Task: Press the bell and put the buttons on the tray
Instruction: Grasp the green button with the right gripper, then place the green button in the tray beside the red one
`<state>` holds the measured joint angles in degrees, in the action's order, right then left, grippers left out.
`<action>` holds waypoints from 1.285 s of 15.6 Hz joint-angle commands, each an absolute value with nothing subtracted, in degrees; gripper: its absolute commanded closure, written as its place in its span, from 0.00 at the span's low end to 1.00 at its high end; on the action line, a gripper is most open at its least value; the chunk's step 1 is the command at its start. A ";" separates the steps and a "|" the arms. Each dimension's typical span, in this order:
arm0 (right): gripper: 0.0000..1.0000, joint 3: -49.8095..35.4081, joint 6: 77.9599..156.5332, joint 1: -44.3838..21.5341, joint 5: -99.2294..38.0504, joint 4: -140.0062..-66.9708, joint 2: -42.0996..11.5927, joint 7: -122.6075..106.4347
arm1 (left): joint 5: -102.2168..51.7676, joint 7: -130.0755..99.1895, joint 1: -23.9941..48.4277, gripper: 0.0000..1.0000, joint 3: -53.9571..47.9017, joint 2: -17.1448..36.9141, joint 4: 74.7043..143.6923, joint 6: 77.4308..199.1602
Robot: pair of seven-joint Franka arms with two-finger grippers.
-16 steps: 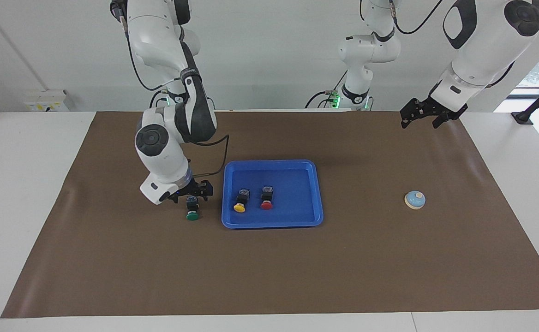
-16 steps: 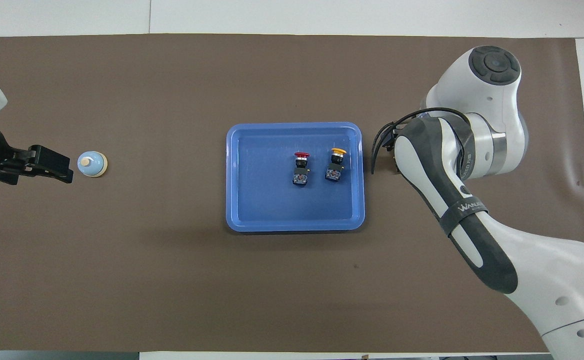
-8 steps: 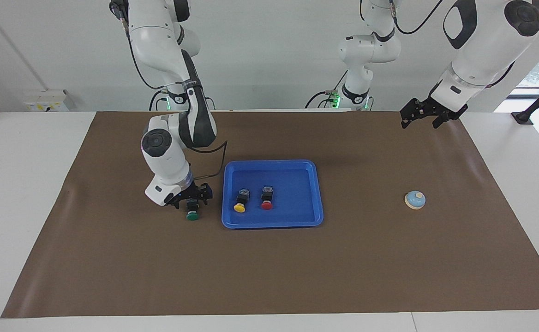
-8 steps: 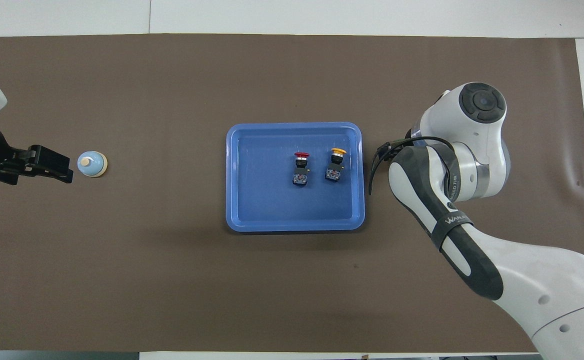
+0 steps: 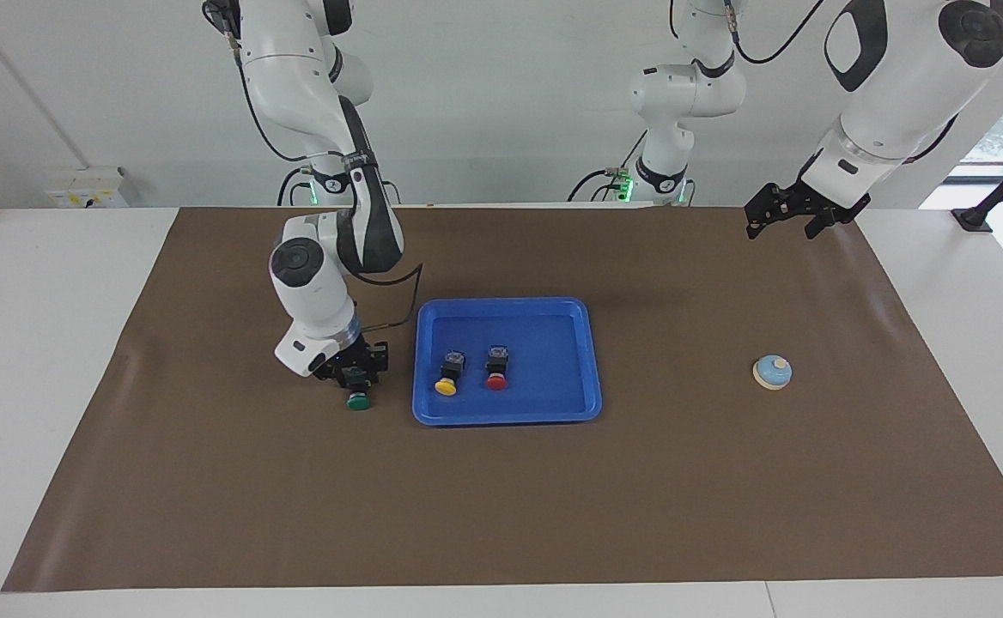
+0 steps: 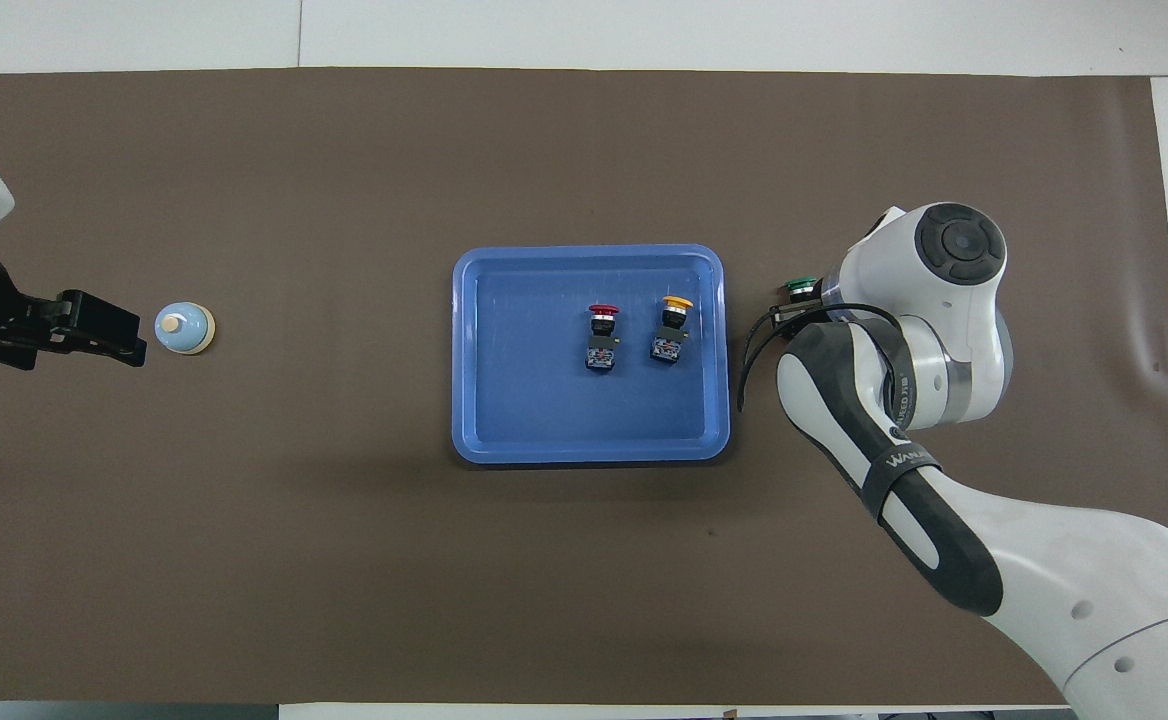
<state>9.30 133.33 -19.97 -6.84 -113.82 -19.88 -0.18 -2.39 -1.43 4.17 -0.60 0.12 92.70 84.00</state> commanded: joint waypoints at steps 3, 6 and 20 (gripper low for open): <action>1.00 8.61 127.38 -21.00 -5.98 -110.68 -17.84 5.35 | -2.72 -2.02 4.13 0.00 -0.44 0.09 92.29 83.23; 1.00 8.61 116.14 -23.63 -5.89 -98.48 -20.38 12.10 | -2.72 -2.02 4.13 0.00 -0.44 0.09 92.29 83.23; 1.00 8.53 107.41 -40.42 -6.94 -63.76 -46.11 44.45 | -2.72 -2.02 4.13 0.00 -0.44 0.09 92.29 83.23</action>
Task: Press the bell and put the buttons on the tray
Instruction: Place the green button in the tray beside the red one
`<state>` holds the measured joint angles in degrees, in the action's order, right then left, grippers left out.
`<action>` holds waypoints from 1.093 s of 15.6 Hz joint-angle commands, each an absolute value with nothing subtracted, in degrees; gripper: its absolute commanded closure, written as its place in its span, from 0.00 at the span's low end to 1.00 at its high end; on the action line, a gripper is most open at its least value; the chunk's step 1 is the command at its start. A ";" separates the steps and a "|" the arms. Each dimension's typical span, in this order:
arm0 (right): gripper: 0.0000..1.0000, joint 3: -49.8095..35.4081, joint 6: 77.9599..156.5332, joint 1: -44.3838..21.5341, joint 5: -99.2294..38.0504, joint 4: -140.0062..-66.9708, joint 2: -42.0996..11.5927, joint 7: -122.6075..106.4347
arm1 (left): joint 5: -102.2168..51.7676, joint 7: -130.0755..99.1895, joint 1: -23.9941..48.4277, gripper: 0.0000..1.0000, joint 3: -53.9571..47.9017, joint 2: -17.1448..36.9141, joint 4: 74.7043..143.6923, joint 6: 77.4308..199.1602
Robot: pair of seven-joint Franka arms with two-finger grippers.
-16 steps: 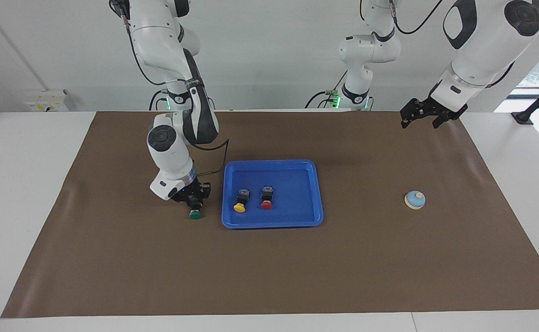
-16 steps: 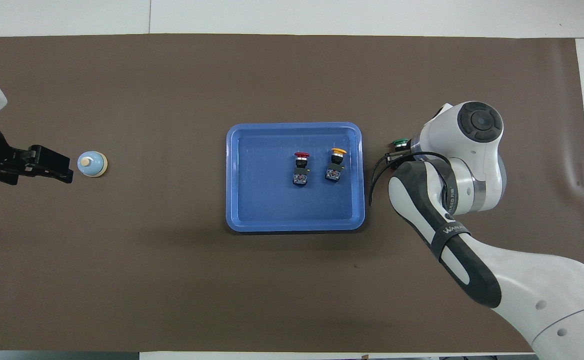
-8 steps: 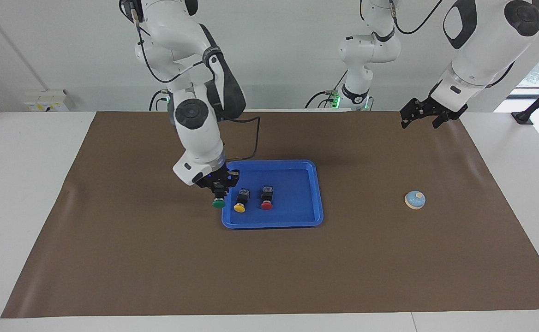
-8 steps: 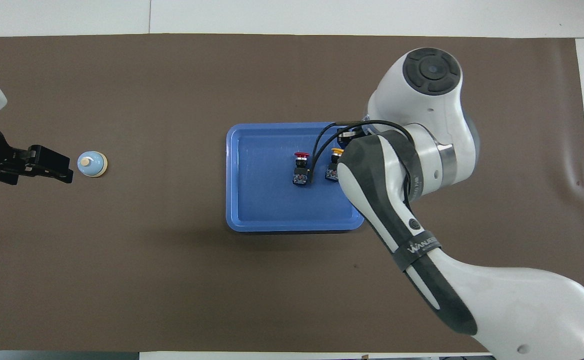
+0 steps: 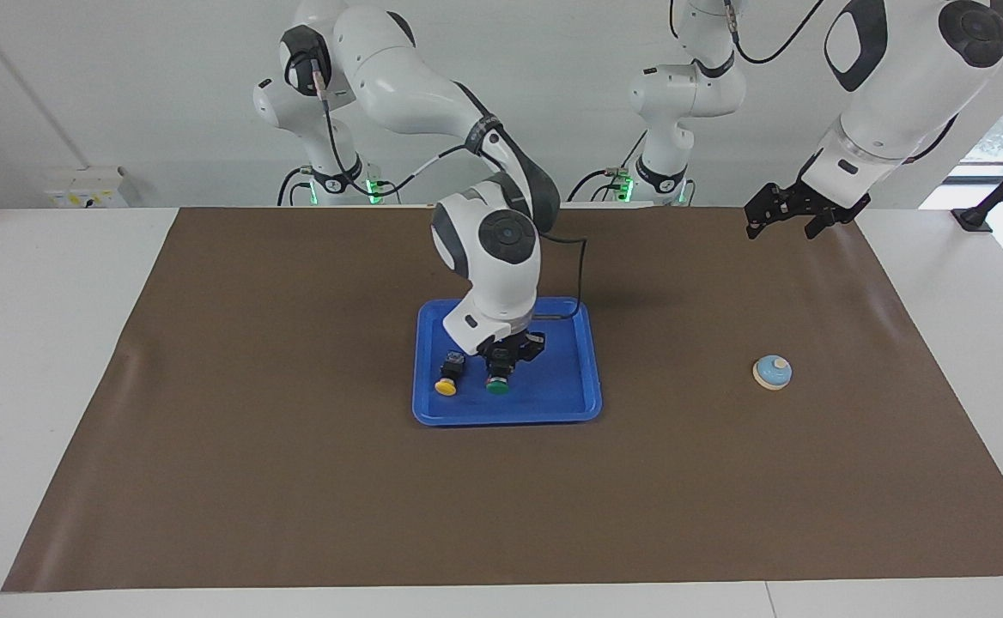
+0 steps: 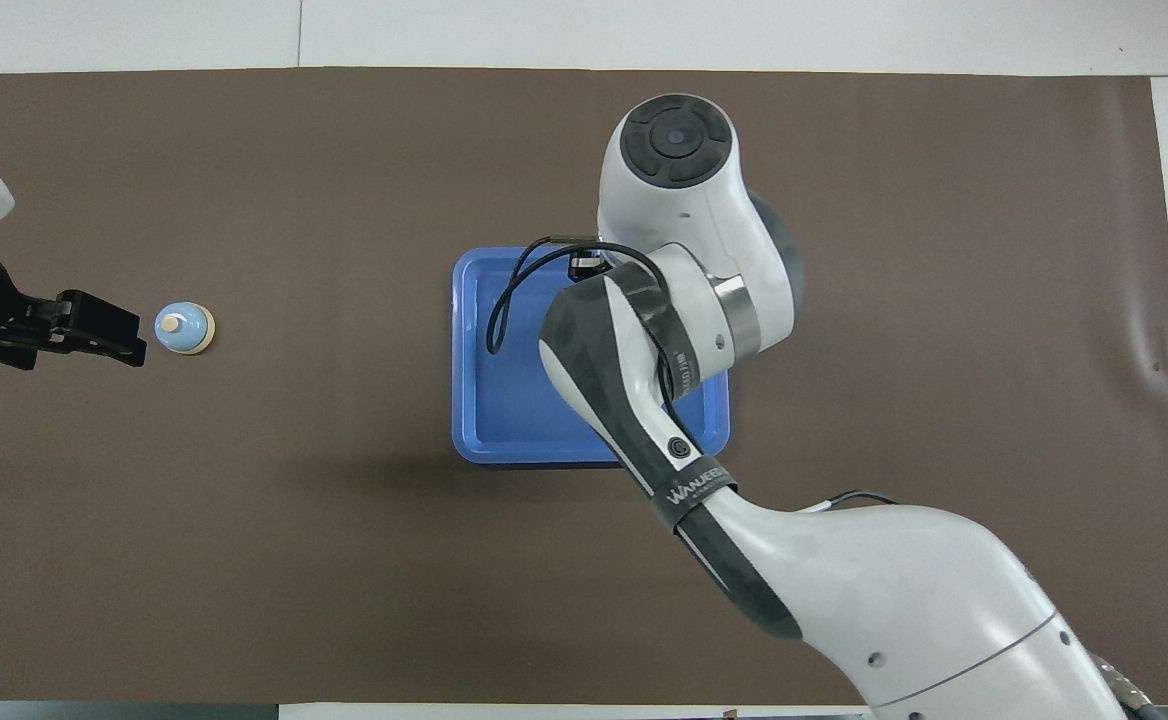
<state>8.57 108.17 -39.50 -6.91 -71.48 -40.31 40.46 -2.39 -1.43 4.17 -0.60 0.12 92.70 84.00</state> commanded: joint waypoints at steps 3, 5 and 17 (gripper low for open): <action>1.00 8.44 106.62 -41.22 -6.50 -61.70 -47.99 45.00 | -2.72 -2.02 4.13 0.00 -0.44 0.09 92.29 83.23; 1.00 8.44 105.65 -41.39 -6.59 -61.70 -47.99 45.26 | -2.72 -2.02 4.13 0.00 -0.44 0.09 92.29 83.23; 0.00 9.05 99.68 -32.71 -6.42 -63.80 -36.67 36.95 | -2.72 -2.02 4.13 0.00 -0.44 0.09 92.29 83.23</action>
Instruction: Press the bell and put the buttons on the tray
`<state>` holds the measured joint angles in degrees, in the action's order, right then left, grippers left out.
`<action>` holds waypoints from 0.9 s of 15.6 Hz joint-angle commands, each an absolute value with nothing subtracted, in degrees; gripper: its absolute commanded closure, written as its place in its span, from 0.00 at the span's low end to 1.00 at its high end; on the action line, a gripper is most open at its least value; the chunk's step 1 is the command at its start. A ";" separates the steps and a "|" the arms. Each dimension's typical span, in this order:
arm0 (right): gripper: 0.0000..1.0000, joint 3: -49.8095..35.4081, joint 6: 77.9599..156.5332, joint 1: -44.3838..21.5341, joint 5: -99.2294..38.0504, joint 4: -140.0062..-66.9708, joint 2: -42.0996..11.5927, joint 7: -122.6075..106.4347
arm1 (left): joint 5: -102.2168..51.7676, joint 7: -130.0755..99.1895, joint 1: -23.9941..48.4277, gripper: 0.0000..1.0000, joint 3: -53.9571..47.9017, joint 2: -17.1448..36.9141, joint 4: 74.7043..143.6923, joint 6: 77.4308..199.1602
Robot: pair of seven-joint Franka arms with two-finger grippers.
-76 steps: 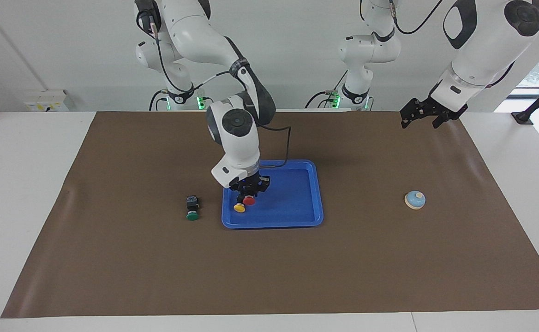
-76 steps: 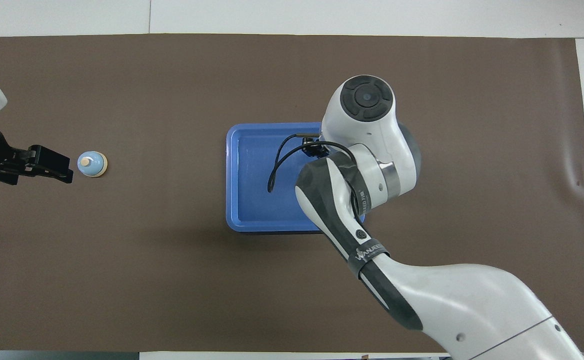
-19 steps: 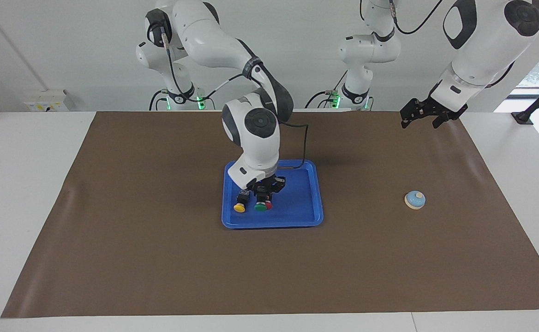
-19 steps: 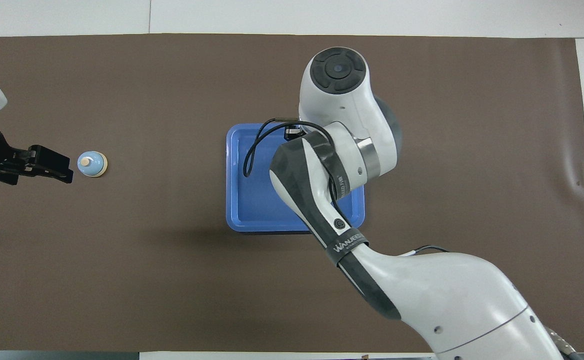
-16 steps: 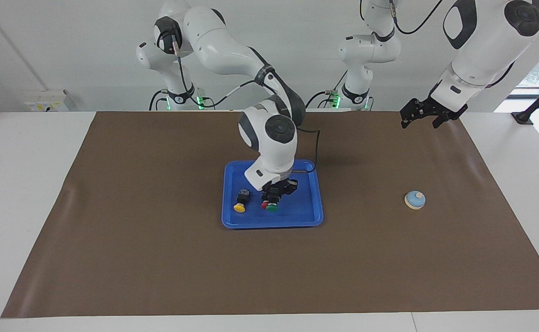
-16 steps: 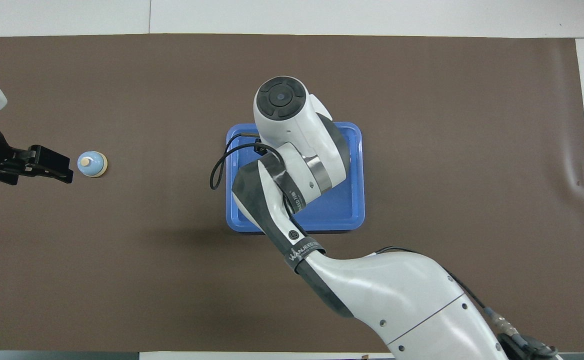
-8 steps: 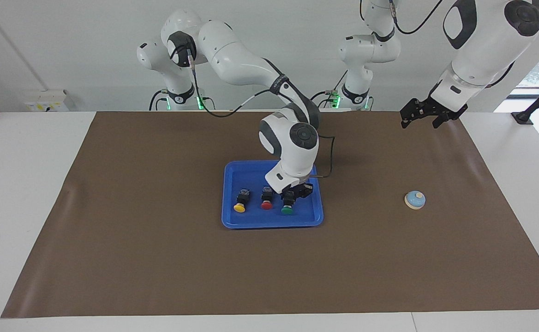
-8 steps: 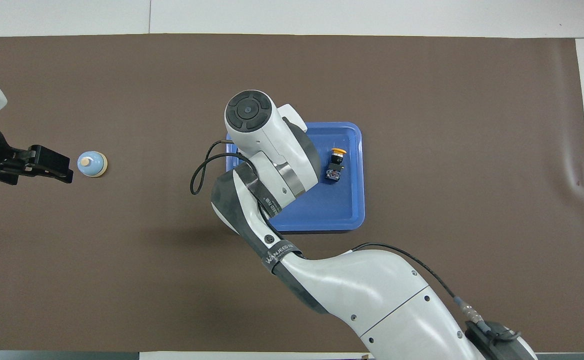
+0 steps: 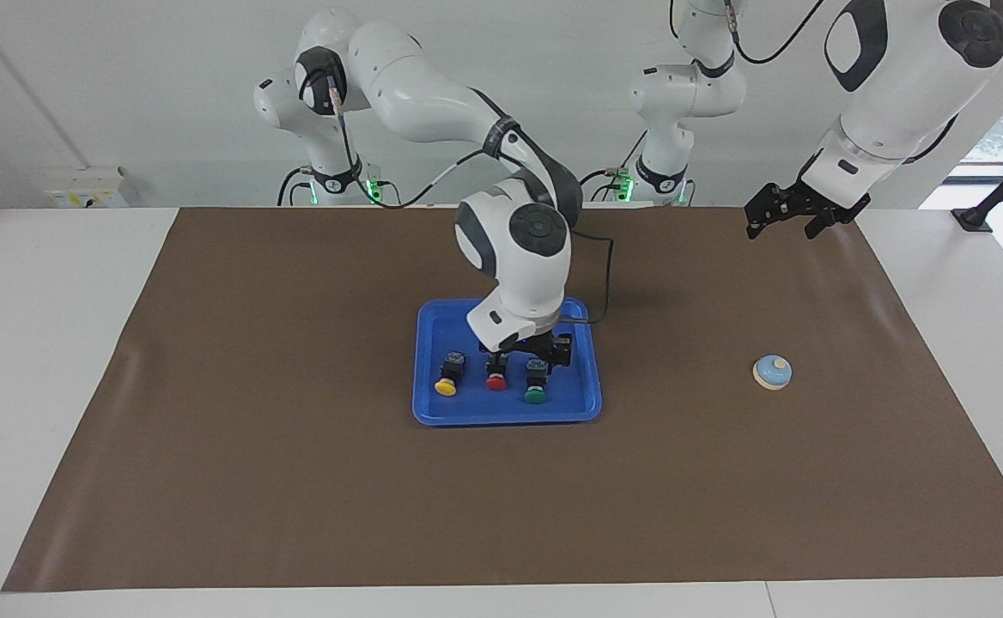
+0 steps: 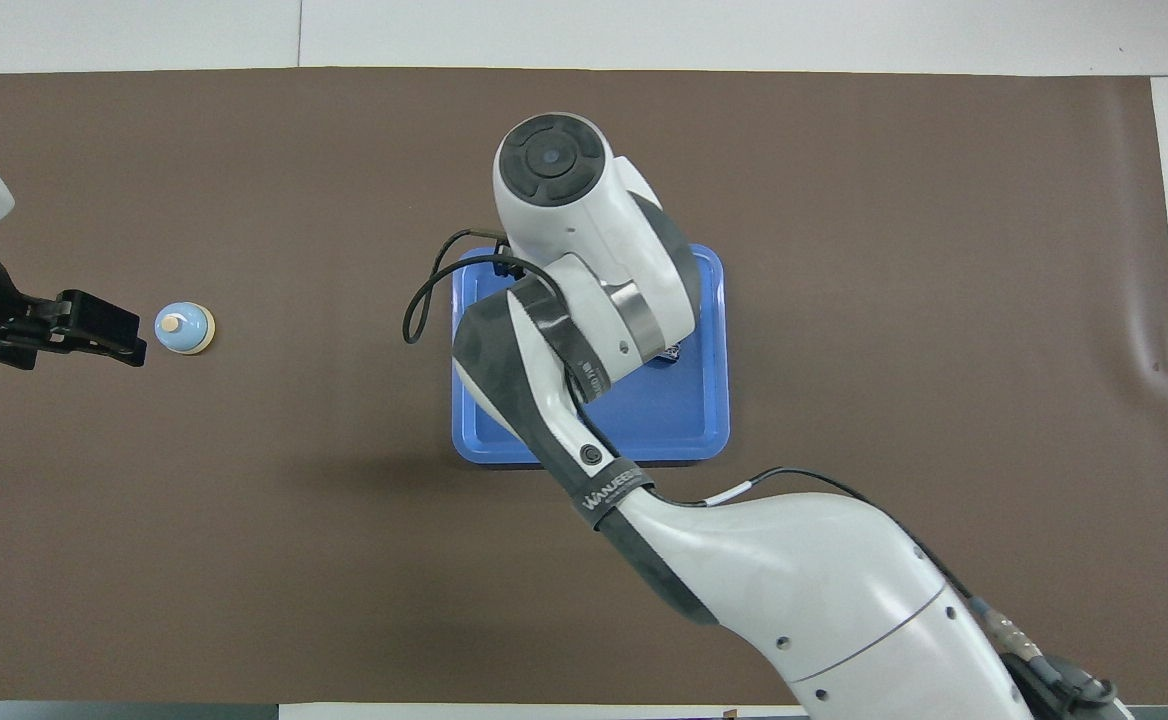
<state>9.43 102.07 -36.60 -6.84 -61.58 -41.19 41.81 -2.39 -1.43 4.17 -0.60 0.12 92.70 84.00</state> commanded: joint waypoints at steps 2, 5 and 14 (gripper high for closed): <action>0.00 9.14 99.32 -28.59 -6.33 -69.49 -30.79 30.18 | -2.72 -2.02 4.13 0.00 -0.44 0.09 92.29 83.23; 0.00 9.14 99.14 -21.47 -6.42 -76.45 -23.40 19.46 | -2.72 -2.02 4.13 0.00 -0.44 0.09 92.29 83.23; 0.00 9.23 97.91 -9.93 -3.44 -90.88 -5.38 5.45 | -2.72 -2.02 4.13 0.00 -0.44 0.09 92.29 83.23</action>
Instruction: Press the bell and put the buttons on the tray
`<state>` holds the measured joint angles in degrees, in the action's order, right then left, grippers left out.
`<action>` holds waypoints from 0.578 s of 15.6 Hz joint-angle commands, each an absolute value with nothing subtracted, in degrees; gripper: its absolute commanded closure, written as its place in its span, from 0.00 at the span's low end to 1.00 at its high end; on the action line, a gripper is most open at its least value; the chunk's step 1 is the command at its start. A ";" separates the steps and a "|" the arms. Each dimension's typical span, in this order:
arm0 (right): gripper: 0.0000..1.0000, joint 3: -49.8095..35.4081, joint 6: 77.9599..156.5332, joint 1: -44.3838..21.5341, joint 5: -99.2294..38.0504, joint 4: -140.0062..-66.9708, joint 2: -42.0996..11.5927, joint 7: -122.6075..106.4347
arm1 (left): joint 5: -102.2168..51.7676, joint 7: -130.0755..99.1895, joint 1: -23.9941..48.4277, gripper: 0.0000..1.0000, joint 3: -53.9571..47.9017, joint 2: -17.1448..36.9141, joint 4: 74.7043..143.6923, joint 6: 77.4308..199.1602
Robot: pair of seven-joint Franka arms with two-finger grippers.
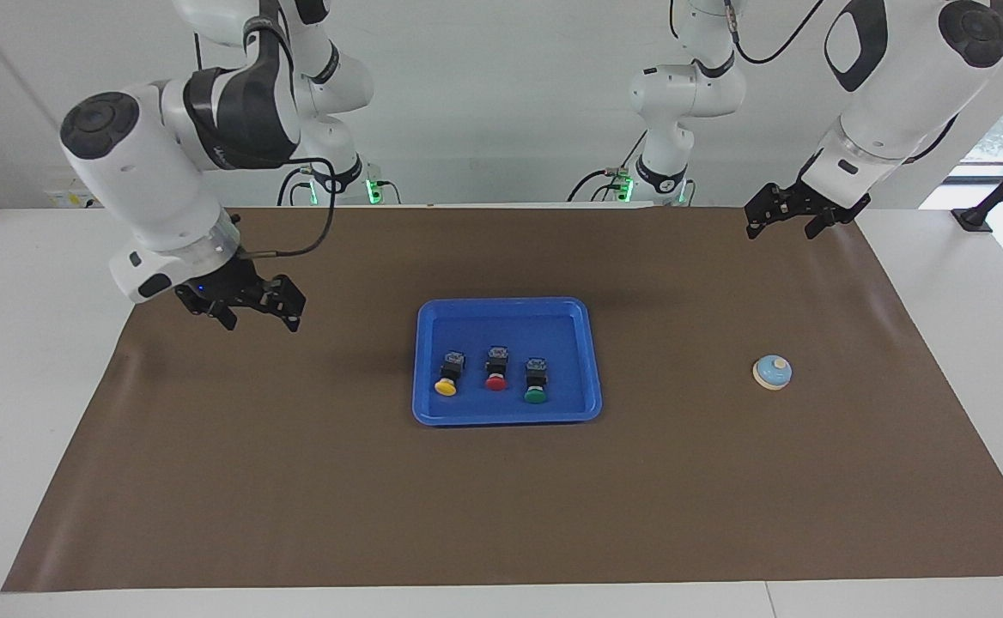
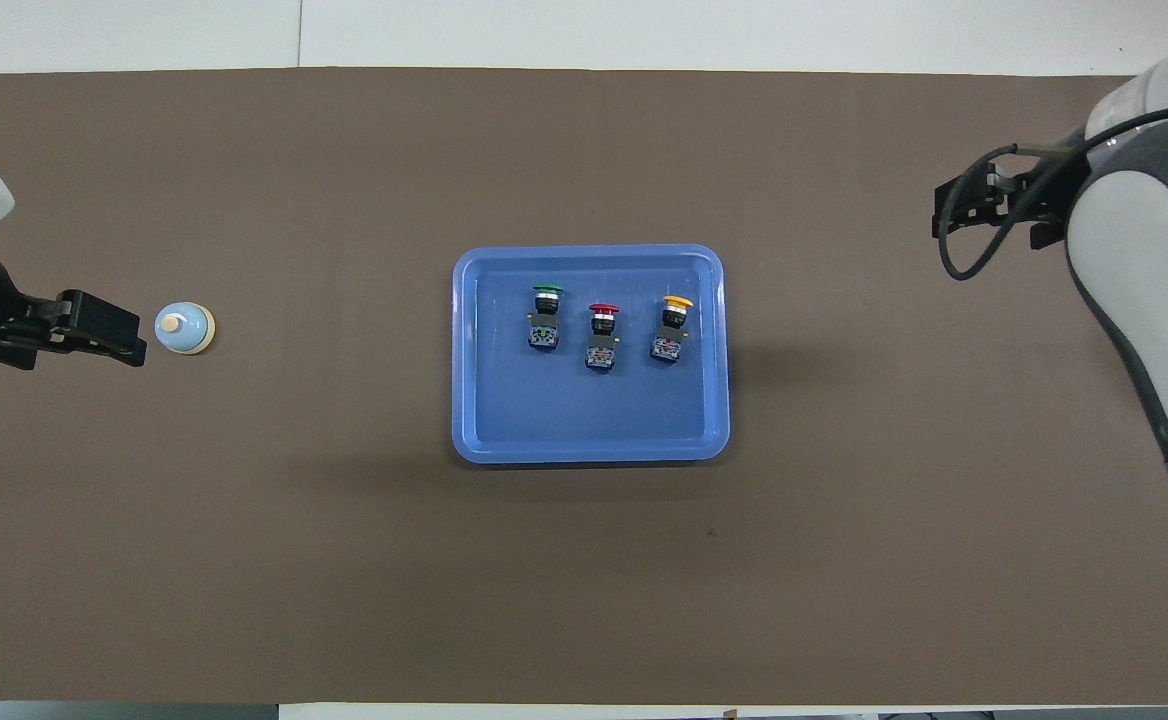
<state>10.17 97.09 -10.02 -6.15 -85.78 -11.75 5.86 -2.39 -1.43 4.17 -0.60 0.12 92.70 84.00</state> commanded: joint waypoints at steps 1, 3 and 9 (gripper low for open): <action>0.00 9.14 97.48 -9.67 -2.04 -90.79 -4.14 5.45 | -2.72 -2.02 4.13 0.00 -0.44 0.09 92.29 83.23; 0.00 9.14 94.06 -9.67 -0.36 -90.79 -2.12 5.10 | -2.72 -2.02 4.13 0.00 -0.44 0.09 92.29 83.23; 0.00 9.14 91.49 -8.09 0.70 -93.60 -0.35 -1.92 | -2.72 -2.02 4.13 0.00 -0.44 0.09 92.29 83.23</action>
<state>9.76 90.96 -9.39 -0.13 -91.46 -1.53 1.85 -2.39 -1.43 4.17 -0.60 0.12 92.70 84.00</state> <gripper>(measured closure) 0.000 0.000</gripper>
